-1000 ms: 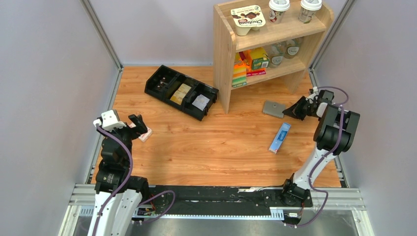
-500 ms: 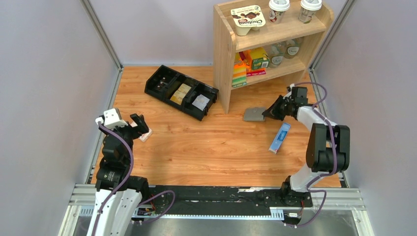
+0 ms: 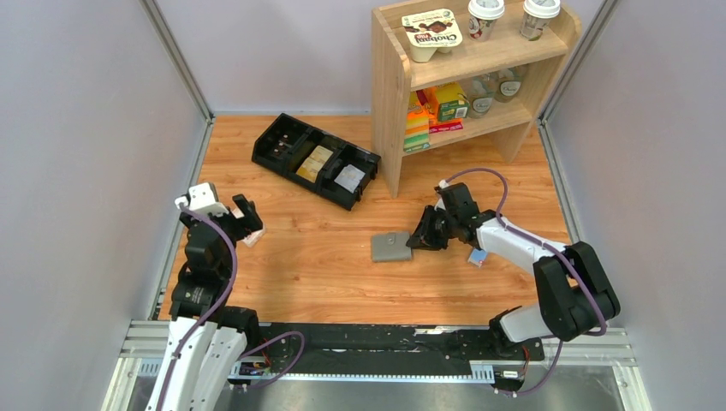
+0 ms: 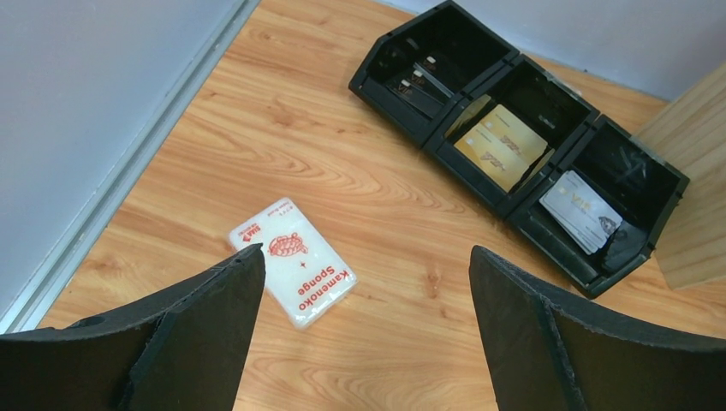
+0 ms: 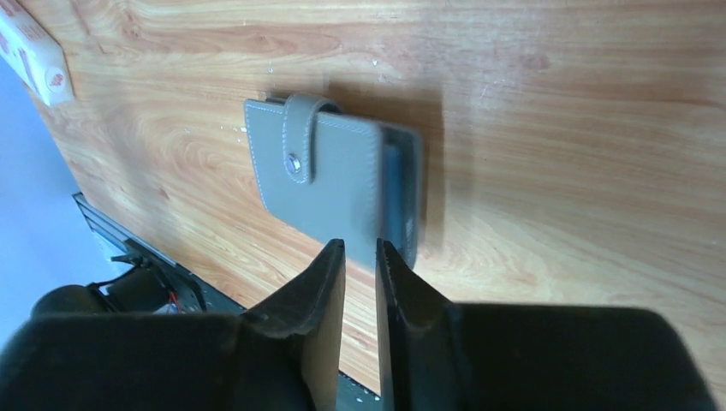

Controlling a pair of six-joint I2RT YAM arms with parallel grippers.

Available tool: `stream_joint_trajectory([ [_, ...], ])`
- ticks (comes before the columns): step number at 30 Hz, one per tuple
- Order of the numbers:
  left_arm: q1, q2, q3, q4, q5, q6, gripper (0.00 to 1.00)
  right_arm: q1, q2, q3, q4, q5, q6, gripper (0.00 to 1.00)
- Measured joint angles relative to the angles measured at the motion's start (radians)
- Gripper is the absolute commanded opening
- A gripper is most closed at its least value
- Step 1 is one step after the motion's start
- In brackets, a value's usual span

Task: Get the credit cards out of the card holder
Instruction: Move the card holder to the center of the board.

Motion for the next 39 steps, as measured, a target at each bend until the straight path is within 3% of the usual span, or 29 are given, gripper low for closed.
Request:
stream_joint_trajectory([
  [5,0.000,0.024,0.000,-0.020,0.000,-0.012,0.95,0.003,0.000,0.018,-0.034,-0.005,-0.078,0.50],
  [10,0.000,0.037,0.000,-0.027,0.000,-0.015,0.95,0.038,0.004,0.027,-0.095,0.011,-0.177,0.58],
  [19,0.000,0.097,0.011,-0.069,-0.020,-0.040,0.93,0.232,0.137,0.103,-0.153,0.074,-0.275,0.60],
  [29,0.000,0.200,0.062,-0.168,-0.056,-0.113,0.93,0.546,0.394,0.501,-0.215,0.171,-0.395,0.62],
  [34,0.000,0.223,0.062,-0.196,-0.003,-0.146,0.93,0.550,0.376,0.553,-0.230,0.262,-0.426,0.63],
  [39,-0.005,0.271,0.062,-0.189,0.091,-0.181,0.93,0.479,0.349,0.549,-0.264,0.421,-0.417,0.57],
])
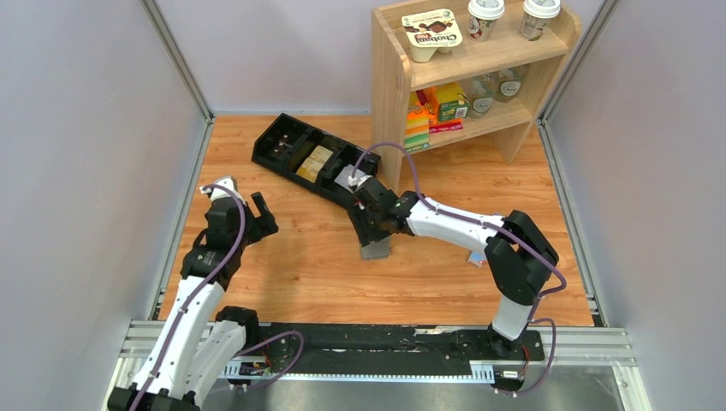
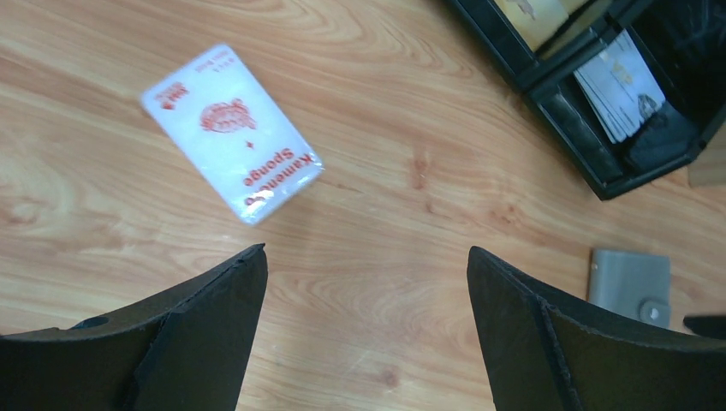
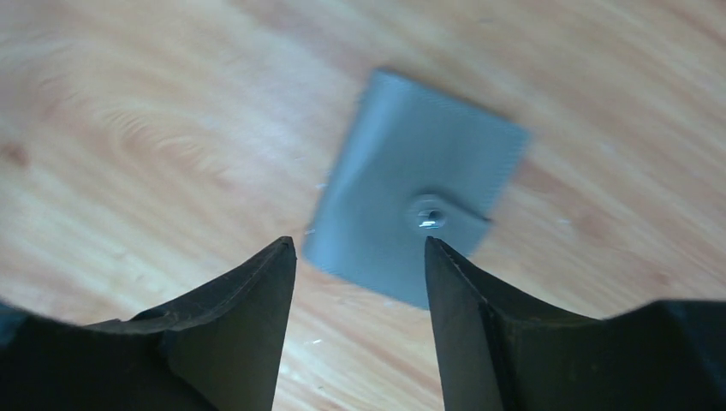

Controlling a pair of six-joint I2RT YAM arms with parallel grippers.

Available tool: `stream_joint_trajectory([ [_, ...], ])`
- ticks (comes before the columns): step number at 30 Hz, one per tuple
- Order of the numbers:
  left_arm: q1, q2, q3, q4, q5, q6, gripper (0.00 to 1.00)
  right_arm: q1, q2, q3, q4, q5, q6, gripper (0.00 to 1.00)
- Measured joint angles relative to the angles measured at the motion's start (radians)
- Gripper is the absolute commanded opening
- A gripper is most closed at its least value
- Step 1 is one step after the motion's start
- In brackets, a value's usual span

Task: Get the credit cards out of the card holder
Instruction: Move the card holder to the center of the board.

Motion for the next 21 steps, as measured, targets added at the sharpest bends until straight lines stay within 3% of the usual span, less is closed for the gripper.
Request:
stream_joint_trajectory([
  [10,-0.145,0.246,0.013,0.070,0.160,-0.097,0.88,-0.069,-0.001,-0.023,-0.010,0.138,0.053,0.33],
  [21,-0.245,0.445,0.093,0.172,0.247,-0.179,0.82,-0.064,0.030,-0.023,-0.008,0.133,0.072,0.29],
])
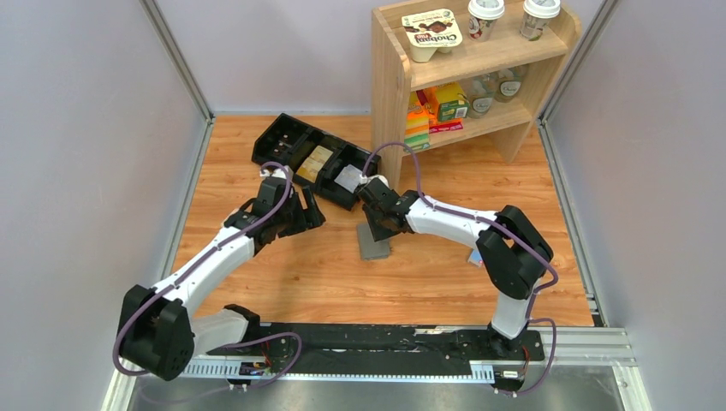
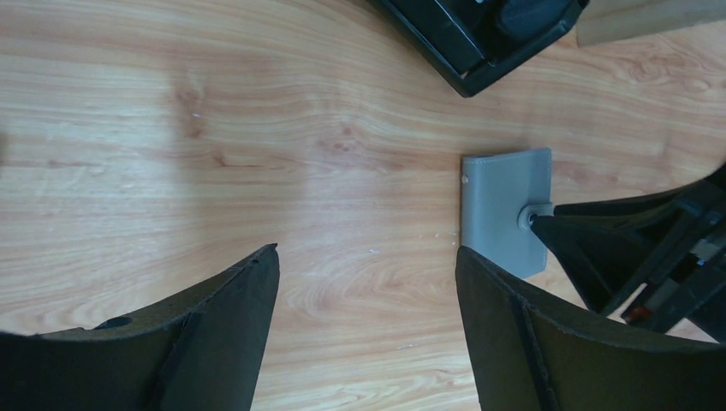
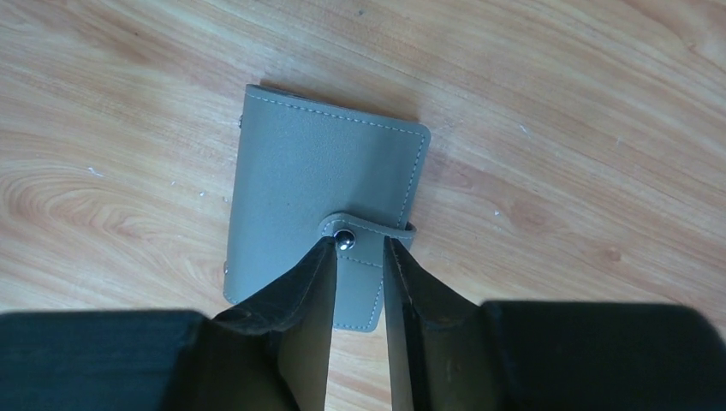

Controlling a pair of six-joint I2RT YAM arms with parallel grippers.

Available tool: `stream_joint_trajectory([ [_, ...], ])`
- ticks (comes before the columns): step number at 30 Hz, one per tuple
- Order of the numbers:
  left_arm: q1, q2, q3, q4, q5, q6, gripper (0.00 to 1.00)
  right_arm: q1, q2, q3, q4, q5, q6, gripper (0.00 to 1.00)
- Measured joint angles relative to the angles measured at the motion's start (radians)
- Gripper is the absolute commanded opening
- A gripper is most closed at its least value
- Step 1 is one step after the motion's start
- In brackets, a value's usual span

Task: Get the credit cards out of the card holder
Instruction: Move the card holder to the center of the board, then open the card holder at the center of the board.

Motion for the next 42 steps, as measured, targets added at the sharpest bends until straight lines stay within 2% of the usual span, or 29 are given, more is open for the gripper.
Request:
stream_joint_trajectory([
  [10,-0.076,0.142,0.021,0.068,0.048,-0.059,0.81,0.000,0.041,0.000,0.009,-0.030,-0.002,0.32],
  [17,-0.121,0.261,0.050,0.128,0.095,-0.100,0.73,-0.002,0.047,0.000,0.016,-0.052,-0.006,0.34],
  [24,-0.153,0.402,0.097,0.182,0.149,-0.127,0.69,-0.003,0.050,0.001,0.018,-0.062,-0.009,0.39],
  [33,-0.167,0.521,0.125,0.217,0.229,-0.159,0.64,-0.003,0.055,0.005,0.016,-0.063,-0.009,0.39],
  [39,-0.174,0.574,0.167,0.228,0.272,-0.169,0.56,-0.003,0.059,0.010,0.014,-0.068,-0.008,0.37],
  [42,-0.180,0.596,0.180,0.236,0.292,-0.172,0.49,-0.004,0.061,0.012,0.013,-0.070,-0.008,0.35],
])
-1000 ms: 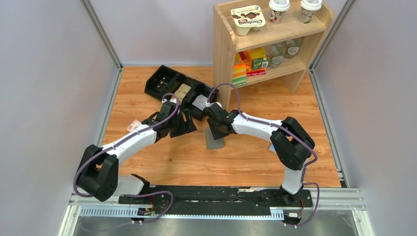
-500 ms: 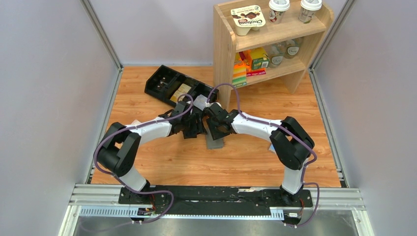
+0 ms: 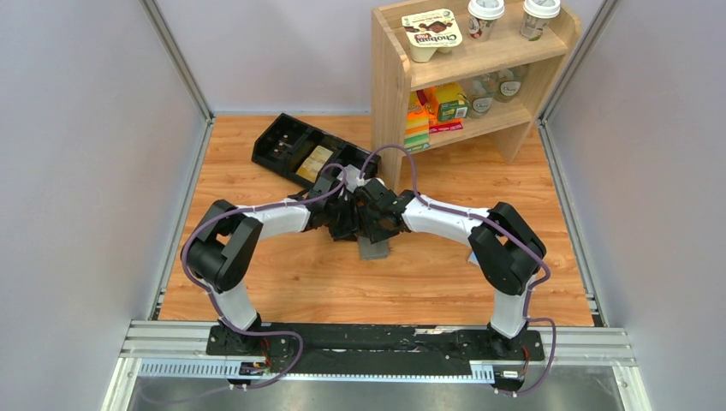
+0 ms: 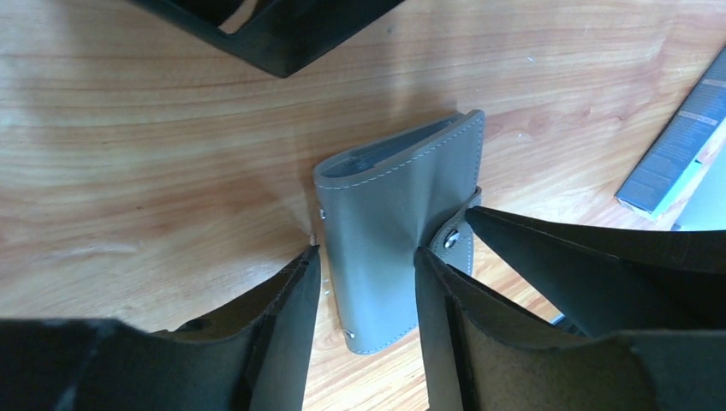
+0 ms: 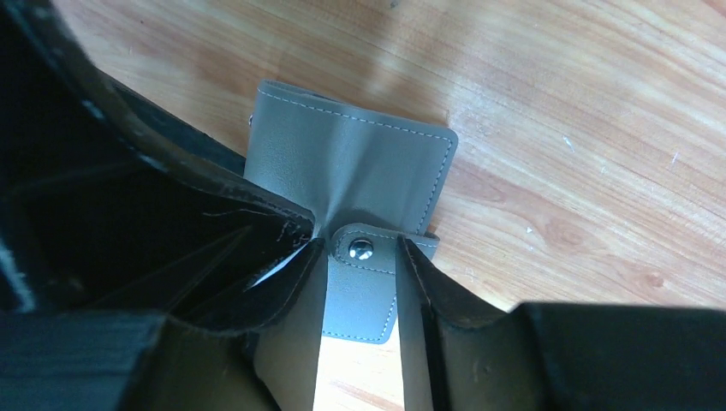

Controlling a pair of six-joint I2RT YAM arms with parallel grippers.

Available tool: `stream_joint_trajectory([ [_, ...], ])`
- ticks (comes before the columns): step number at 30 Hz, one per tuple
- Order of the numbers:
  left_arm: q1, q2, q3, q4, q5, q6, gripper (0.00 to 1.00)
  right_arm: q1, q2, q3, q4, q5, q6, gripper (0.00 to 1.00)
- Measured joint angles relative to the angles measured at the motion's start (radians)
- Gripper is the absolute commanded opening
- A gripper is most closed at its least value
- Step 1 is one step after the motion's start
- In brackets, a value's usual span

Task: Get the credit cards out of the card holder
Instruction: Open the card holder at the center of the board.

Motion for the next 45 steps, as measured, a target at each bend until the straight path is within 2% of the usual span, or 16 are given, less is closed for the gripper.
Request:
stream_joint_trajectory([
  [5,0.002,0.021,0.010,-0.006,0.012,0.000,0.23,-0.001,0.004,0.006,-0.001,-0.001,0.002,0.27],
  [11,0.006,0.021,0.013,-0.012,0.015,0.004,0.00,-0.003,0.004,0.006,-0.001,-0.002,0.004,0.13],
  [15,0.007,0.020,0.015,-0.013,0.012,0.011,0.00,-0.005,0.000,0.006,-0.002,-0.004,0.007,0.00],
  [34,-0.010,-0.026,-0.018,-0.005,-0.018,0.076,0.00,-0.084,-0.128,-0.161,0.077,-0.099,0.113,0.01],
  [40,-0.012,-0.048,-0.034,-0.010,-0.032,0.095,0.00,-0.089,-0.159,-0.172,0.033,0.007,0.142,0.28],
  [45,-0.012,-0.060,-0.038,-0.020,-0.043,0.112,0.00,-0.098,-0.160,-0.178,-0.020,0.089,0.149,0.36],
])
